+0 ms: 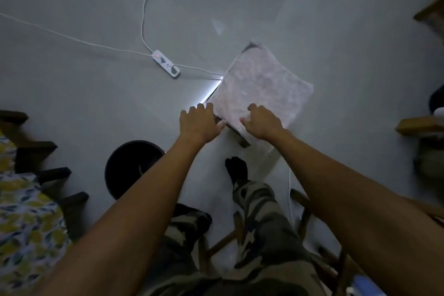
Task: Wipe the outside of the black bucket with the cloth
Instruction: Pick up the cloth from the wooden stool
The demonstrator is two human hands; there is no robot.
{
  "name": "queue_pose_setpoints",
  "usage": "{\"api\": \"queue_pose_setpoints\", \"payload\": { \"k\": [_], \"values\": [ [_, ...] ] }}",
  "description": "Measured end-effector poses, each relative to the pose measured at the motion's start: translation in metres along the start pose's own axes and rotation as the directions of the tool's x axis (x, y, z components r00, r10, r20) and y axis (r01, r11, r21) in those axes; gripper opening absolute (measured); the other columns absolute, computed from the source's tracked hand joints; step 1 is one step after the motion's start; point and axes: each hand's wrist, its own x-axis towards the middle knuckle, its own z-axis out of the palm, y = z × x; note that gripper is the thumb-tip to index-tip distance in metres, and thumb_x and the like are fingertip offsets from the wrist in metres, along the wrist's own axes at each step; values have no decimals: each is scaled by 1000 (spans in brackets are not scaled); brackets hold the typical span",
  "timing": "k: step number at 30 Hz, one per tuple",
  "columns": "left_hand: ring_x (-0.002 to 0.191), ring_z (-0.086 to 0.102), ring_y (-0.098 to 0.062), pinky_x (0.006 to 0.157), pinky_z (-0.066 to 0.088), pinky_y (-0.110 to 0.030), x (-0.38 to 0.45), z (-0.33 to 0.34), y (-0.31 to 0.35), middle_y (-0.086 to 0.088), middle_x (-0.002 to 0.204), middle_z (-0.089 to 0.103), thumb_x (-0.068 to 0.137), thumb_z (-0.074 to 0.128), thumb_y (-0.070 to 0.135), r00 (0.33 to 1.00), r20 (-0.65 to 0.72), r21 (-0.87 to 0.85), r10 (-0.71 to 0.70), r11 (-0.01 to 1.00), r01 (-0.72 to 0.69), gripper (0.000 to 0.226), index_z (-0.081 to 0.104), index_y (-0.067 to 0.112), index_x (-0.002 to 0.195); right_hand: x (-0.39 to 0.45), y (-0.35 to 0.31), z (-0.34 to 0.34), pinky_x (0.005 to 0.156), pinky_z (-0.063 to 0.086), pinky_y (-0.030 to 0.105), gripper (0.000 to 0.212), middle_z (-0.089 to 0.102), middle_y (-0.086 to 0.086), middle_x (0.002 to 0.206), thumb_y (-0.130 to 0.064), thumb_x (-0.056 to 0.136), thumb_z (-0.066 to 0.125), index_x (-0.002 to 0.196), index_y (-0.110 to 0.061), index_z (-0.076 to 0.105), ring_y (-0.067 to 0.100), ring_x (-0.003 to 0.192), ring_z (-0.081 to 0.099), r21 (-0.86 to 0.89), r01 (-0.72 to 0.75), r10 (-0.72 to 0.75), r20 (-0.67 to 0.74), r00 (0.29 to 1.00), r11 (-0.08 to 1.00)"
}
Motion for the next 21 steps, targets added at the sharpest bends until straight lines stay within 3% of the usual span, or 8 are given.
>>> {"api": "queue_pose_setpoints", "payload": {
  "k": [4, 6, 10, 15, 21],
  "values": [
    [116, 57, -33, 92, 42, -46, 15, 39, -1, -12, 132, 58, 93, 45, 67, 999, -33, 55, 5, 998, -3, 72, 44, 14, 142, 32, 19, 11, 101, 45, 53, 59, 44, 22, 146, -46, 103, 50, 148, -10, 39, 44, 130, 46, -64, -12, -1, -204, 979, 998],
    [116, 57, -33, 92, 42, -46, 19, 57, -2, -12, 130, 59, 93, 45, 66, 999, -46, 31, 2, 1000, 0, 69, 46, 14, 139, 51, 25, 16, 107, 41, 56, 71, 35, 26, 155, -52, 99, 54, 153, -11, 32, 48, 138, 39, -79, -35, 11, -290, 957, 996],
    [116, 57, -32, 92, 42, -45, 17, 87, -7, -11, 129, 59, 94, 47, 64, 996, -90, -30, -22, 999, 19, 63, 49, 14, 133, 75, 32, 23, 118, 22, 64, 106, 4, 20, 171, -78, 84, 55, 162, -23, 10, 50, 154, 10, -73, -59, 37, -272, 962, 996],
    [117, 58, -33, 93, 43, -46, -3, 112, -17, -11, 133, 58, 94, 46, 67, 984, -155, -47, -84, 996, 77, 68, 48, 16, 138, 71, 42, 42, 101, 44, 59, 100, 36, 20, 150, -81, 79, 59, 151, -17, 33, 44, 134, 39, -181, -21, -56, -411, 910, 983],
    [120, 56, -33, 95, 43, -47, -68, 129, -18, -12, 136, 57, 92, 45, 69, 963, -220, -65, -155, 987, 144, 72, 47, 17, 140, 34, 64, 73, 99, 46, 56, 80, 41, 20, 148, -70, 90, 57, 150, -20, 39, 45, 132, 44, -231, 37, -141, -455, 879, 972]
  ]
}}
